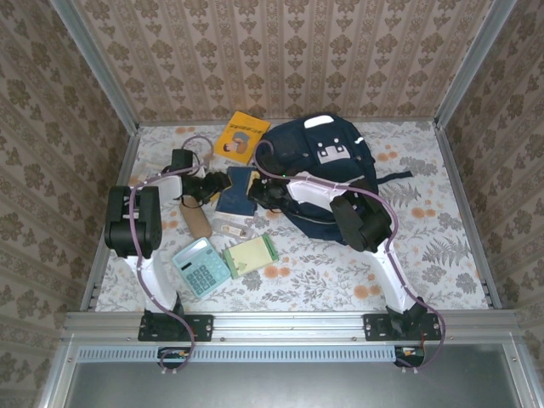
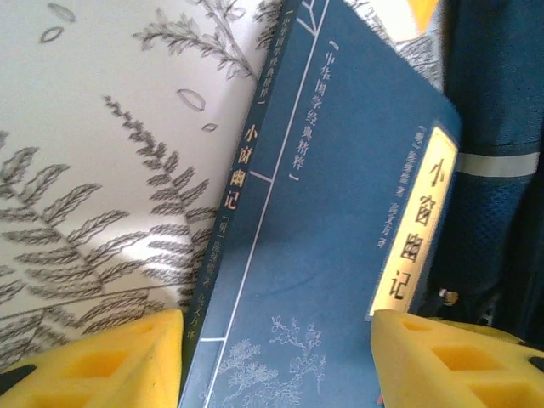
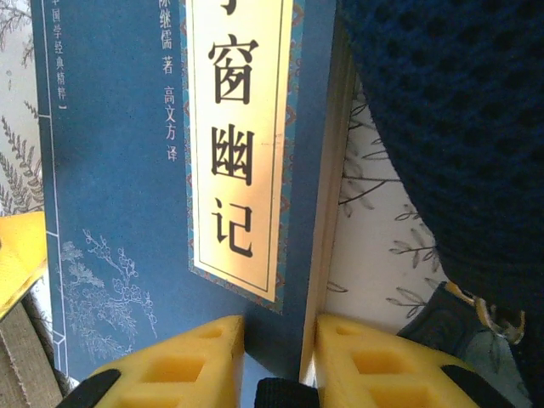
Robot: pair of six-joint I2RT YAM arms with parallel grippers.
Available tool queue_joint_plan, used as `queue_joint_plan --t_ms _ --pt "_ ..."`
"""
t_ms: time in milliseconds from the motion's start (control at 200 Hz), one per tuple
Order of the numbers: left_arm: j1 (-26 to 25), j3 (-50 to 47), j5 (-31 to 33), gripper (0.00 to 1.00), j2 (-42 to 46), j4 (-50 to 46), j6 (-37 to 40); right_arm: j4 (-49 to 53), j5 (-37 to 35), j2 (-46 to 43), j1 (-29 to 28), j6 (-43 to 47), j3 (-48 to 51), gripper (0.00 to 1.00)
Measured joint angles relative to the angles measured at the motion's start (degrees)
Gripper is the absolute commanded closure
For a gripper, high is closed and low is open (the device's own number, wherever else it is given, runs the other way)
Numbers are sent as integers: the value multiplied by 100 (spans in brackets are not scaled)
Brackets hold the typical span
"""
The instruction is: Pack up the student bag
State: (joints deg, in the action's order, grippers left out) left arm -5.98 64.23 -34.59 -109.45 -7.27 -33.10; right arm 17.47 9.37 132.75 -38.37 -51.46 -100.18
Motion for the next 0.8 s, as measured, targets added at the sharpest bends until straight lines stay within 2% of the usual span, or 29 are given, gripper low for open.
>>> queue_joint_plan --t_ms 260,395,490,645,800 --pt "39 -201 -1045 49 162 1182 -400 -151 2 -52 63 -59 149 72" --pt "-83 -188 -1663 47 260 1329 -420 -205 4 -66 63 -90 190 72" --pt "-190 -7 -1749 46 236 728 -133 -227 13 -70 63 -103 197 72" --pt "-317 376 -1419 46 170 -566 651 -260 24 -74 63 -107 205 72" --pt "-334 411 -1071 56 170 -1285 1047 -326 55 -74 63 -109 229 71"
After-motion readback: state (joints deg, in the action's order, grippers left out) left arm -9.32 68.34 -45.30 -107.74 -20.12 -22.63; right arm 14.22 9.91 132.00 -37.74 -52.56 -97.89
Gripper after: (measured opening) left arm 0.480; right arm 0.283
